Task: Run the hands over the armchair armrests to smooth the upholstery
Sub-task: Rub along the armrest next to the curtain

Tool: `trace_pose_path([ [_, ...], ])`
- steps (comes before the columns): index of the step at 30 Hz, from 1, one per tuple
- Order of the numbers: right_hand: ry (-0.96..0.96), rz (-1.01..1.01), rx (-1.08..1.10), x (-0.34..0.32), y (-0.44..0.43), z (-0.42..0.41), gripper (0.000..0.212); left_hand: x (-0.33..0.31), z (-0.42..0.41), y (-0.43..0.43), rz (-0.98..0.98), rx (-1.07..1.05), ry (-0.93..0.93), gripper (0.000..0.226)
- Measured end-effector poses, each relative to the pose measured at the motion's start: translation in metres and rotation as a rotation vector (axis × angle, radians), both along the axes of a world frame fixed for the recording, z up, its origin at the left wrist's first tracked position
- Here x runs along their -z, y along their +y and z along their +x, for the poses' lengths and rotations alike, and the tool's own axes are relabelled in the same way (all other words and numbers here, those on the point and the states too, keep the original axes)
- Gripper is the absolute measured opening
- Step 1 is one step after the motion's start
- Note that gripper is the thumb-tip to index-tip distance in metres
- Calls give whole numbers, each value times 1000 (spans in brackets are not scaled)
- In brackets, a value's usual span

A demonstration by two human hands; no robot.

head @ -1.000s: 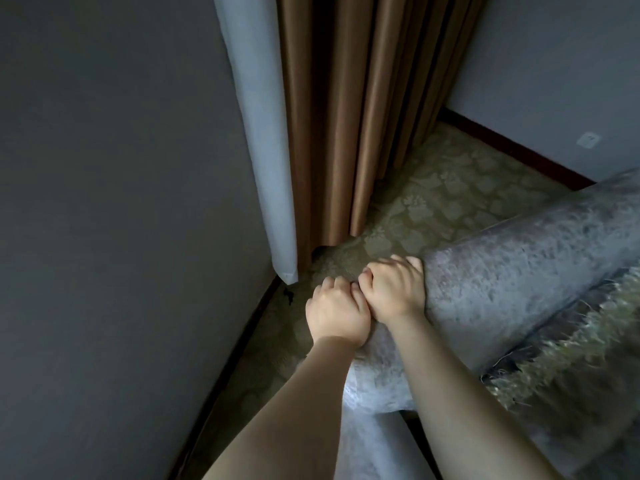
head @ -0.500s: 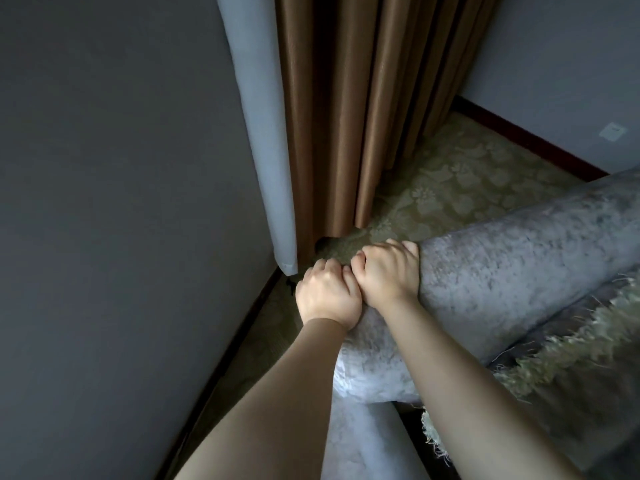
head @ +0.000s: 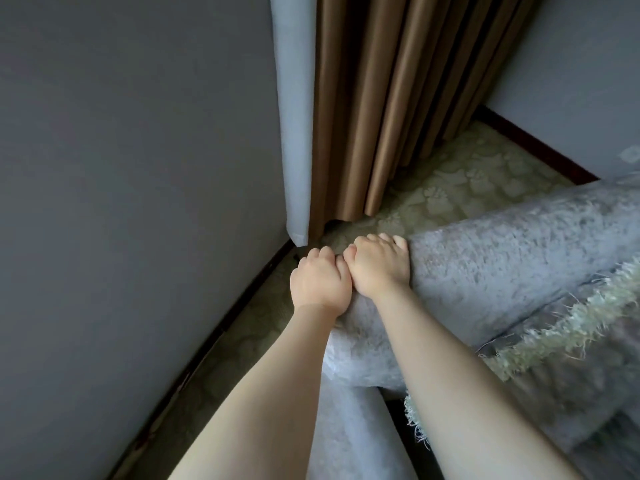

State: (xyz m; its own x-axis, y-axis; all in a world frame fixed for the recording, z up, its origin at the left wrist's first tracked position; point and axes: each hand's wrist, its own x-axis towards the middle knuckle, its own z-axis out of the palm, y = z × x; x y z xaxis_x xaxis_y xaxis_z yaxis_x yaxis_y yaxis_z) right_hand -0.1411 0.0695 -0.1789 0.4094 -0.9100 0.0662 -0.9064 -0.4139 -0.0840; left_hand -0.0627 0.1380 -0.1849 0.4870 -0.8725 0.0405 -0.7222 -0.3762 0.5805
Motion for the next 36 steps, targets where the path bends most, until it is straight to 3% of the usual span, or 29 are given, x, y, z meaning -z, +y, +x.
trace_pose_path([
  [8, -118, -156, 116, 12, -11, 12, 50, 15, 11, -12, -109, 36, -19, 31],
  [20, -142, -153, 100, 11, -15, 12, 56, 12, 10, -15, -182, 22, -15, 34],
  [28, -156, -150, 36, 14, -13, 4, 40, 7, 1, -11, -95, -43, -19, 38],
  [36, -34, 20, -94, -1, 37, -32, 43, -4, -38, 44, -14, -102, 38, 25],
])
